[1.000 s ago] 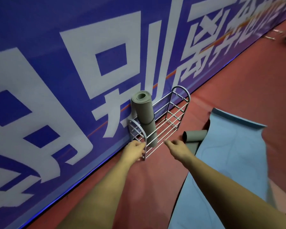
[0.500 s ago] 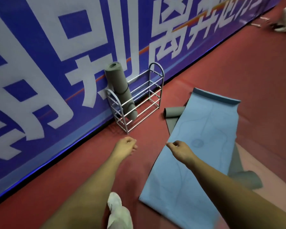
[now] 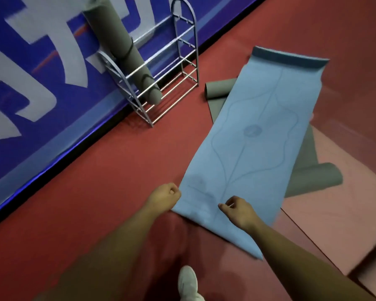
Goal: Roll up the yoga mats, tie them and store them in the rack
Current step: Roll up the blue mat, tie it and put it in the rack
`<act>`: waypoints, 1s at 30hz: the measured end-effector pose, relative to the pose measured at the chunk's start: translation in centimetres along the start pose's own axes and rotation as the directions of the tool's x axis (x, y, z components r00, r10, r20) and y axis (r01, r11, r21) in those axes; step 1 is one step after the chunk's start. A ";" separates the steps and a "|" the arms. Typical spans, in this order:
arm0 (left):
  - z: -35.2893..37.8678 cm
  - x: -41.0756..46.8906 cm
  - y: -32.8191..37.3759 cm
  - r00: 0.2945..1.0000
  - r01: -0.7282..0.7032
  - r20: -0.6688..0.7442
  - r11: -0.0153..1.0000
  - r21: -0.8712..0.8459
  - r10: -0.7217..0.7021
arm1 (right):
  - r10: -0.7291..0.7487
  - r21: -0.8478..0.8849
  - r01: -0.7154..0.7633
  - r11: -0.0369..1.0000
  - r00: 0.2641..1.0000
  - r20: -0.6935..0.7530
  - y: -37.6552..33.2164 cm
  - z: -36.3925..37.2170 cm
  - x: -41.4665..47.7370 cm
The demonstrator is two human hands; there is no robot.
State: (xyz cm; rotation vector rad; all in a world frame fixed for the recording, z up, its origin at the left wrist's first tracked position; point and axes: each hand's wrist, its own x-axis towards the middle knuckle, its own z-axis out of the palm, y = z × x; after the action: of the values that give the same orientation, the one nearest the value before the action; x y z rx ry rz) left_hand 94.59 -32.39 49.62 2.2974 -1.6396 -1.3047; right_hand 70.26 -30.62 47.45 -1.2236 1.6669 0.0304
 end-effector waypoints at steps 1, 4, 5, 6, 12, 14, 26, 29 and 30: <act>2.1 1.2 -0.8 1.000 0.004 -0.012 1.000 0.010 -0.004 | 0.007 -0.006 -0.007 1.000 1.000 0.000 1.6 0.5 1.7; 8.9 4.5 -3.3 0.999 0.034 -0.009 0.999 0.010 -0.034 | 0.019 0.027 -0.019 0.999 1.000 0.012 6.5 2.6 7.3; 11.5 5.8 -4.2 0.999 0.046 0.002 0.998 0.043 -0.046 | 0.024 0.032 -0.025 0.999 0.999 0.027 8.4 3.7 9.2; 14.4 7.2 -5.3 0.998 0.055 0.006 0.996 0.077 -0.056 | 0.029 0.023 -0.030 0.999 0.998 0.049 10.6 4.9 11.2; 31.4 16.1 -13.1 0.984 -0.174 0.116 0.831 0.529 0.133 | 0.087 -0.094 -0.076 0.993 0.989 0.123 25.0 13.5 21.8; 36.4 18.9 -15.7 0.968 -0.249 0.171 0.745 0.619 0.182 | 0.087 -0.126 -0.067 0.990 0.984 0.156 29.3 16.9 24.9; 42.4 27.8 -21.9 0.940 -0.337 0.316 0.470 0.816 0.126 | -0.025 -0.221 0.062 0.973 0.986 0.166 38.3 26.3 32.1; 38.8 25.4 -19.4 0.932 -0.363 0.290 0.517 0.775 0.219 | -0.059 -0.221 0.089 0.971 0.989 0.139 35.7 22.2 29.2; 37.2 24.4 -18.1 0.924 -0.379 0.279 0.528 0.760 0.261 | -0.064 -0.223 0.093 0.970 0.989 0.134 34.5 20.2 27.9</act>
State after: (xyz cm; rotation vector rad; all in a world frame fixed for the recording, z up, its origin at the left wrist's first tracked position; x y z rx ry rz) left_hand 86.97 -28.10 2.41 2.0283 -3.0212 -0.6701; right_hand 60.70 -22.40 0.38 -1.4298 1.5342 0.2516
